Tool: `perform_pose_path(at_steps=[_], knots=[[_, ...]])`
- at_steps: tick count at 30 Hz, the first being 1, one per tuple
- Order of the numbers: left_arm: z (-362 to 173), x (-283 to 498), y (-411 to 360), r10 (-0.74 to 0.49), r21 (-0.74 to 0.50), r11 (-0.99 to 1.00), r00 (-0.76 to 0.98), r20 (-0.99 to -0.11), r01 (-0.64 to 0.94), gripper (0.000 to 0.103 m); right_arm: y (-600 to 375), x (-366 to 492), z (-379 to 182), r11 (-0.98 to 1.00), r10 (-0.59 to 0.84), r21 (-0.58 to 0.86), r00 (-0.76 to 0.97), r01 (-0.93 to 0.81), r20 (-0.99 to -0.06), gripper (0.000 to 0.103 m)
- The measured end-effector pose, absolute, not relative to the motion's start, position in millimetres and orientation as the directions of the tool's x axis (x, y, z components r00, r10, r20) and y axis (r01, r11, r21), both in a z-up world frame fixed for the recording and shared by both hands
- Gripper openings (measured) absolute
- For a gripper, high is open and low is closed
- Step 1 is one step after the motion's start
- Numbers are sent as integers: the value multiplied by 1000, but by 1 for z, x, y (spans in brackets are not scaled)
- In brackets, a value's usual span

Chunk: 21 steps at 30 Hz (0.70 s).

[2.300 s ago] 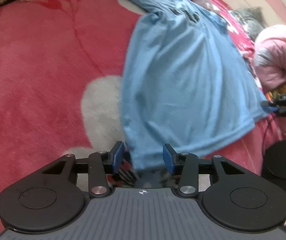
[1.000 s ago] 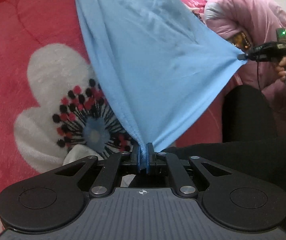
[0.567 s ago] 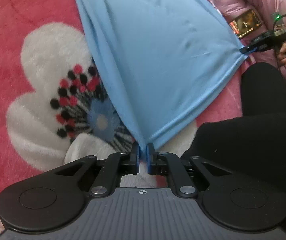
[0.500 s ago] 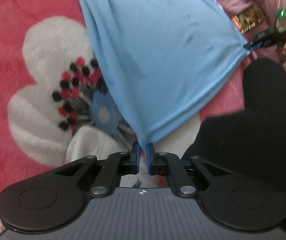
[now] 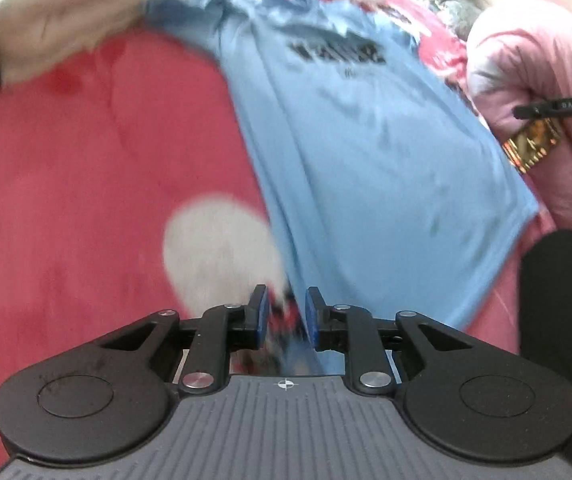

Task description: Fold clothes

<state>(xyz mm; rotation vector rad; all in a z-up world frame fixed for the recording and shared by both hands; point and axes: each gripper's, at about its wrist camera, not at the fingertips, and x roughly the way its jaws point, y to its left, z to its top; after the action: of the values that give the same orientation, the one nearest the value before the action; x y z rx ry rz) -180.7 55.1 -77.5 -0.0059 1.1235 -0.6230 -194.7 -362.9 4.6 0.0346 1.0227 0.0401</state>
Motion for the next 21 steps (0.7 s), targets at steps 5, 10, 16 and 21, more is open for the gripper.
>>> perform_pose_path(at_steps=[5, 10, 16, 21], knots=[[-79, -126, 50, -440, -310, 882, 383, -812, 354, 21, -298, -139, 3, 971, 216, 104, 607, -214, -765, 26], [-76, -73, 53, -414, -322, 910, 523, -745, 262, 28, -241, -83, -13, 937, 313, 125, 628, -326, -713, 26], [-95, -26, 49, -392, -388, 910, 608, -690, 146, 30, -199, -5, -41, 916, 395, 248, 609, -315, -688, 27], [-112, -4, 46, -370, -412, 906, 658, -656, 98, 30, -167, 35, -59, 906, 399, 199, 597, -373, -697, 27]])
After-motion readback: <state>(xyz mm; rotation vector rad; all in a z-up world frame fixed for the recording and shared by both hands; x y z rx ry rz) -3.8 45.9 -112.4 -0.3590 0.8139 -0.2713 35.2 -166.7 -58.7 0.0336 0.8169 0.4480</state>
